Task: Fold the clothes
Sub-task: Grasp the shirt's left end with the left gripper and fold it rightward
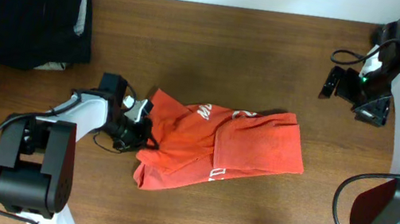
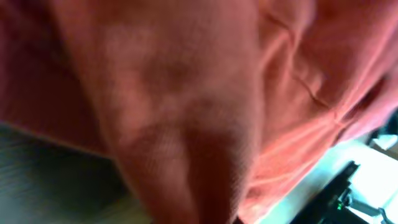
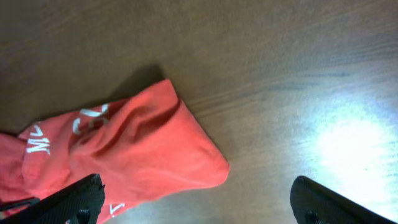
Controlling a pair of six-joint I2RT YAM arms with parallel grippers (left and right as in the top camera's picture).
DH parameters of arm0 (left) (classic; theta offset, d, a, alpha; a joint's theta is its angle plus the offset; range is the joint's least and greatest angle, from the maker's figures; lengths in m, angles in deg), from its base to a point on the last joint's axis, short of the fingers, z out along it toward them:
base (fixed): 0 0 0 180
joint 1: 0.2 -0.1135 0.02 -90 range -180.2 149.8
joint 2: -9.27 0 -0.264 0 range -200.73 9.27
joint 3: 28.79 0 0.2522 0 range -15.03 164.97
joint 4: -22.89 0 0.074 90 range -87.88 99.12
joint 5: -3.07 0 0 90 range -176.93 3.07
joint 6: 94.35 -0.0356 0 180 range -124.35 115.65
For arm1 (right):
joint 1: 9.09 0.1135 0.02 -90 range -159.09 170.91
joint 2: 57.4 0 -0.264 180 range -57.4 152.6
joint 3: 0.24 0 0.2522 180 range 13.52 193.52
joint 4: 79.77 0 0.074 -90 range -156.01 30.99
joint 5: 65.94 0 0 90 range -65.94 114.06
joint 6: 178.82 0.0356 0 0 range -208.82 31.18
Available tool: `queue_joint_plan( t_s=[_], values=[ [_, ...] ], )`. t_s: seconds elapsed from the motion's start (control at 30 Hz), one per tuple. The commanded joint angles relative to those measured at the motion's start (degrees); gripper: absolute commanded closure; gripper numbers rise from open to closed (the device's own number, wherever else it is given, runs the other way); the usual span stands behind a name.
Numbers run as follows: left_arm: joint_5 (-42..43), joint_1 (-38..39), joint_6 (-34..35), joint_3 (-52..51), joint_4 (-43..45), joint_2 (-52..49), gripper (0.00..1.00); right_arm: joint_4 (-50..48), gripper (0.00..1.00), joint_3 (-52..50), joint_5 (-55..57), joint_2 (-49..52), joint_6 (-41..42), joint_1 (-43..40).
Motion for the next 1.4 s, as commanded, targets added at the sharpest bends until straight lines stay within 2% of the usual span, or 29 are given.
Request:
queue_joint_plan(
  t_s=[0.0,0.1,0.13,0.33,0.43,0.6,1.0,1.37],
  values=[
    [-11.2,-2.0,1.3,6.9,-6.2,-0.6,1.00,0.9,0.01,0.3,0.2,-0.3,-2.2,1.0],
    [-21.9,-6.2,4.9,18.6,-17.7,-0.6,1.00,1.2,0.01,0.3,1.2,-0.3,-2.1,1.9],
    [-23.2,-7.1,4.9,21.3,-19.7,-0.6,1.00,1.1,0.01,0.3,1.2,-0.3,-2.1,2.2],
    [-25.4,-9.6,4.8,39.8,-30.6,-0.6,1.00,0.2,0.01,0.2,1.2,-0.2,-2.1,3.7],
    [-25.4,-8.7,4.4,44.2,-33.4,-0.6,1.00,-0.4,0.01,-0.2,1.2,-0.2,-2.1,4.2],
    [-25.2,-4.4,4.4,45.6,-34.6,-0.6,1.00,-2.2,0.01,-2.6,1.1,-0.2,-1.8,5.5],
    [-29.9,21.2,5.6,42.1,-33.2,-3.2,1.00,-12.9,0.01,-16.9,-2.3,-0.2,-1.4,7.8],
    [-29.7,30.9,5.9,39.9,-27.5,-13.9,0.99,-14.5,0.01,-19.2,-5.1,-0.2,-1.4,7.8]
  ],
)
